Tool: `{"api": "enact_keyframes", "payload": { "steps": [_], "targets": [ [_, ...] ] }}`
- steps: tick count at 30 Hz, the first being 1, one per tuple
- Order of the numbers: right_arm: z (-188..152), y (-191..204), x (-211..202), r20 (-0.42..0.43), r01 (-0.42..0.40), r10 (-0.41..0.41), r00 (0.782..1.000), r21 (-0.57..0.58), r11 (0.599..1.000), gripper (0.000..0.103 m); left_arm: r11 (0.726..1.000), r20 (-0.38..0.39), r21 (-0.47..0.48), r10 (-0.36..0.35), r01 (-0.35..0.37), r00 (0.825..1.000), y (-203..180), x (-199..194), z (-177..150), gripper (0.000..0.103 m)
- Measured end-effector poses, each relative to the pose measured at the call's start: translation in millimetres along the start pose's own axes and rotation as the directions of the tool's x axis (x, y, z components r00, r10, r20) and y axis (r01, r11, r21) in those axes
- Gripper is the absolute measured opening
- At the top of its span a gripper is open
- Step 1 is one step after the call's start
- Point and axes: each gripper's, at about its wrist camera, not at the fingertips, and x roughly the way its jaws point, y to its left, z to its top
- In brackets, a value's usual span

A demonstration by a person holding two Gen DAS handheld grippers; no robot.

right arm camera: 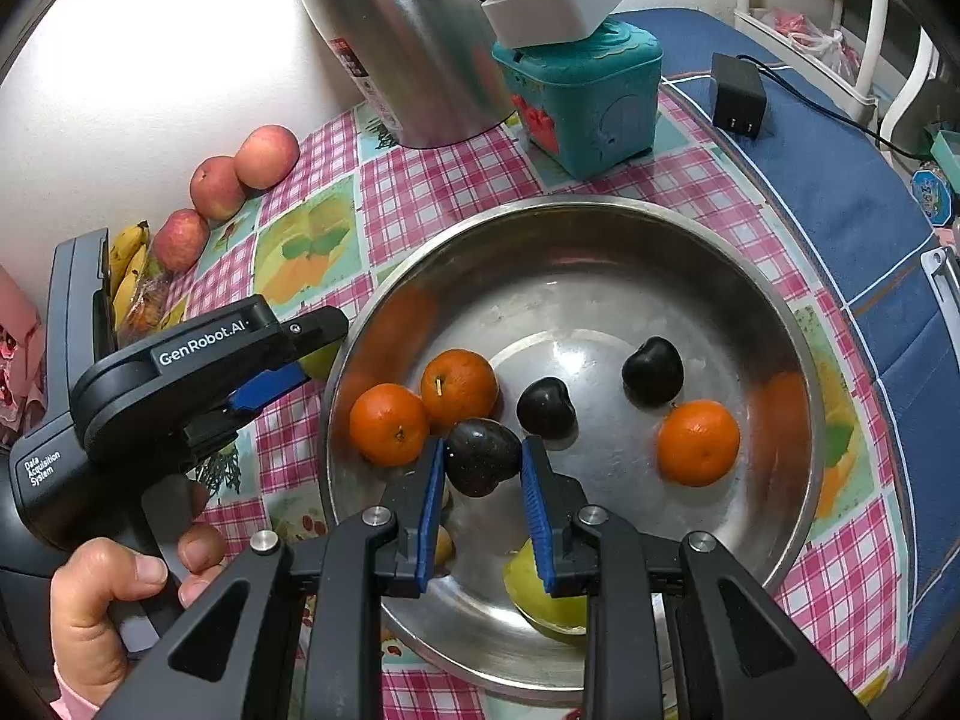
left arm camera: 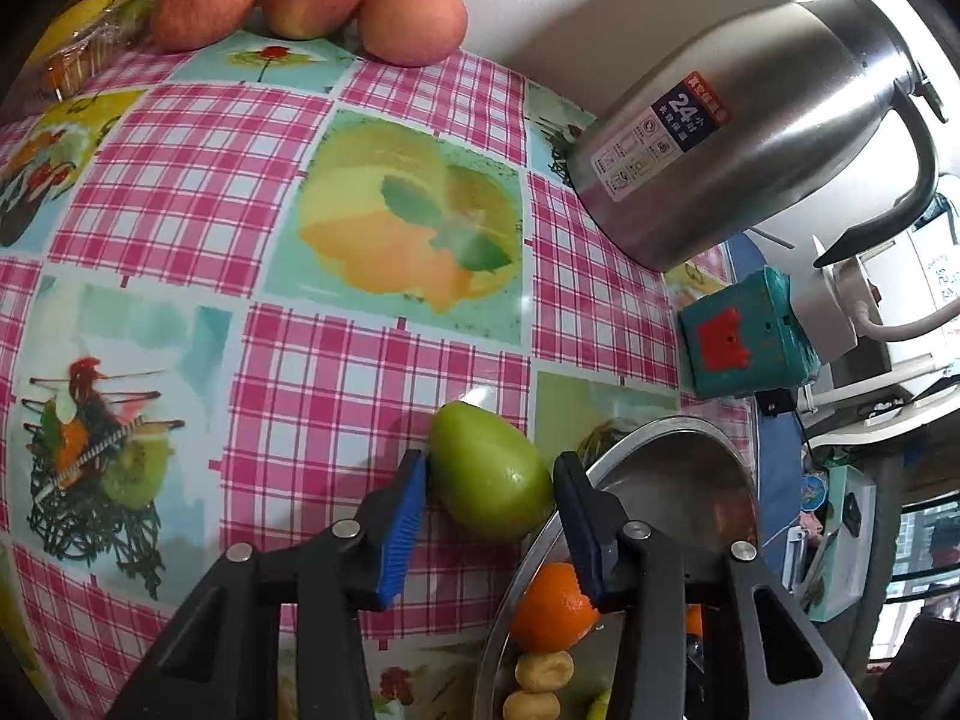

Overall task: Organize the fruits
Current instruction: 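Carry the plum with the right tool over the bowl while the left carries the green apple, then open the right gripper to drop the plum in the bowl while the left releases the apple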

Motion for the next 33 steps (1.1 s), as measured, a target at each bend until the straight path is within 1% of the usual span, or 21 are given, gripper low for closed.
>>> {"api": "enact_keyframes", "payload": {
  "steps": [2,5,8,10,12,14,16,19,22,24,26,28,29,30,31,32,33],
  "targets": [
    [-0.9,0.0,-1.1,0.002,-0.003,0.003,1.000,-0.002,1.000,0.027,1.000,0.008,-0.004,0.011,-0.011,1.000,3.0,-7.0,-4.4,0.046],
    [-3.2,-1.1,-0.8,-0.002,0.000,0.000,1.000,-0.003,1.000,0.027,1.000,0.034,-0.016,-0.013,0.013,0.999,6.4,-23.5,-10.8,0.045],
    [-8.9,-3.5,0.9,-0.017,0.008,-0.008,1.000,-0.006,1.000,0.027,1.000,0.045,0.014,-0.004,0.003,0.999,2.4,-42.3,-22.6,0.043],
    [-13.6,-5.1,2.8,-0.030,0.017,-0.017,0.999,-0.009,1.000,0.027,1.000,0.051,0.021,-0.023,0.022,0.998,0.6,-52.2,-31.0,0.042],
    [-19.1,-8.3,3.6,-0.042,0.026,-0.026,0.999,-0.009,1.000,0.027,0.998,0.030,0.020,-0.053,0.053,0.998,-1.9,-57.9,-39.9,0.042],
    [-23.9,-12.2,3.2,-0.046,0.032,-0.032,0.998,-0.009,0.999,0.027,0.998,0.025,0.049,-0.045,0.044,0.999,-10.5,-60.7,-47.5,0.042],
    [-29.4,-17.6,0.0,-0.038,0.019,-0.019,0.999,-0.003,1.000,0.027,0.997,0.014,0.068,-0.041,0.040,0.999,-18.3,-60.0,-53.5,0.042],
    [-33.8,-24.1,-5.9,-0.024,0.012,-0.012,1.000,0.007,1.000,0.027,0.994,-0.030,0.098,-0.053,0.055,0.998,-28.6,-55.7,-63.9,0.042],
    [-35.0,-29.8,-10.5,-0.014,0.011,-0.011,1.000,0.021,1.000,0.027,0.993,-0.060,0.105,-0.048,0.054,0.997,-32.3,-50.2,-72.4,0.043],
    [-34.8,-32.6,-12.0,-0.008,0.011,-0.011,1.000,0.029,1.000,0.027,0.992,-0.070,0.099,-0.070,0.077,0.995,-33.8,-50.7,-75.7,0.044],
    [-34.6,-32.9,-11.9,-0.010,0.007,-0.007,1.000,0.027,1.000,0.029,0.991,-0.070,0.100,-0.082,0.088,0.994,-34.4,-55.7,-80.0,0.046],
    [-35.8,-31.6,-13.0,-0.006,0.012,-0.012,1.000,0.018,1.000,0.041,0.991,-0.058,0.108,-0.077,0.083,0.995,-32.3,-64.4,-86.7,0.046],
    [-36.0,-31.3,-13.8,-0.004,0.017,-0.017,1.000,0.013,1.000,0.041,0.992,-0.044,0.112,-0.061,0.066,0.997,-29.5,-69.2,-89.7,0.046],
    [-37.0,-30.6,-15.7,0.001,0.020,-0.020,1.000,0.008,1.000,0.041,0.992,-0.021,0.118,-0.030,0.033,0.999,-25.7,-74.6,-92.4,0.046],
    [-37.5,-30.6,-17.2,0.004,0.020,-0.020,1.000,0.005,1.000,0.041,0.992,-0.003,0.123,-0.005,0.005,1.000,-22.5,-77.8,-94.3,0.053],
    [-38.4,-30.4,-19.0,0.008,0.020,-0.020,1.000,0.003,1.000,0.041,0.990,0.028,0.128,0.050,-0.054,0.998,-15.9,-84.4,-97.0,0.067],
    [-40.2,-30.1,-21.5,0.013,0.024,-0.023,1.000,-0.003,1.000,0.041,0.986,0.055,0.131,0.099,-0.105,0.994,-11.2,-89.0,-99.1,0.074]
  ]
}}
